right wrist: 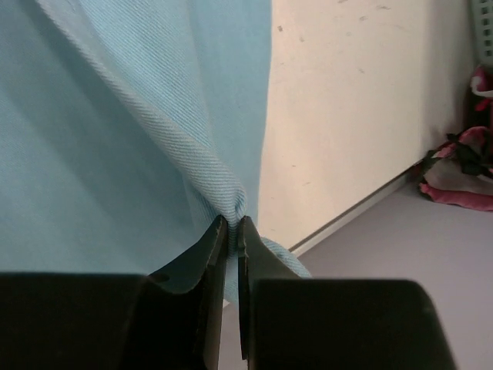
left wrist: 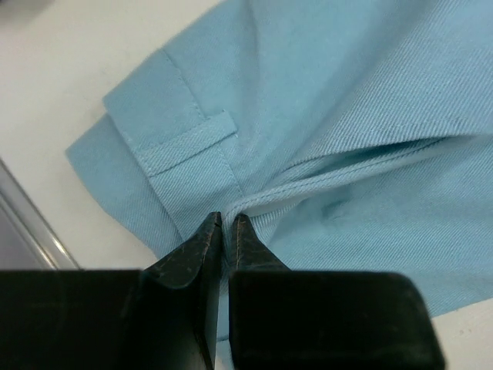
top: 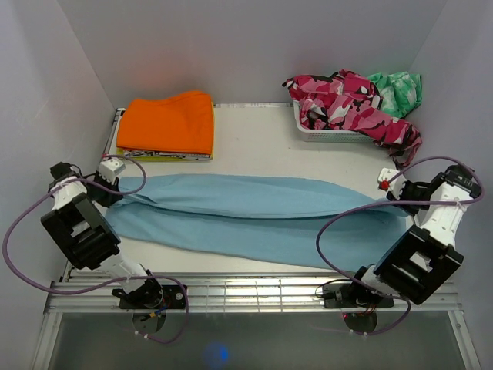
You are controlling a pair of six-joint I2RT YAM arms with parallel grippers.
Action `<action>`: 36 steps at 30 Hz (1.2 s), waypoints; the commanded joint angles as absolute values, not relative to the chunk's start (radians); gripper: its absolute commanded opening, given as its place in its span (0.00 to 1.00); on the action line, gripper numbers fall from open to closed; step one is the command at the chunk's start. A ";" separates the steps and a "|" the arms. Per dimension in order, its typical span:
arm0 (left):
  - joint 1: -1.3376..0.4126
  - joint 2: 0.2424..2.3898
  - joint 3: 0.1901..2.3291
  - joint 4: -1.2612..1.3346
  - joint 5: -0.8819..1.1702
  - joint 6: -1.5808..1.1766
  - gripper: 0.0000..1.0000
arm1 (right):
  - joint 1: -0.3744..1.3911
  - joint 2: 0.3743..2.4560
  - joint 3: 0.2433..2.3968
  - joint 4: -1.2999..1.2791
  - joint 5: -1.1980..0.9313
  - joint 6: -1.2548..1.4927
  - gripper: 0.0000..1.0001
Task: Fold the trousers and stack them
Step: Fold the trousers
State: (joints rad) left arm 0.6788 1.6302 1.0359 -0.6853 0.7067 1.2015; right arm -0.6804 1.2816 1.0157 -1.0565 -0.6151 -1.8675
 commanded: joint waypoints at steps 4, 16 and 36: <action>0.693 1.600 1.273 -0.834 0.778 1.166 0.00 | -0.718 1.313 1.265 -1.213 -0.626 -1.880 0.08; 0.848 1.552 1.178 -1.040 0.718 1.480 0.00 | -0.986 1.089 0.878 -1.307 -0.477 -2.348 0.08; 0.732 1.695 0.979 -0.706 0.528 1.163 0.00 | -0.819 1.155 0.642 -0.824 -0.439 -2.074 0.08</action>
State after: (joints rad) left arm 0.7780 1.6573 0.9714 -0.8268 0.5747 1.2396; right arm -0.8730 1.1069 0.5480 -0.9573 -0.4171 -1.9720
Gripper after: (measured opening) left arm 0.165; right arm 0.108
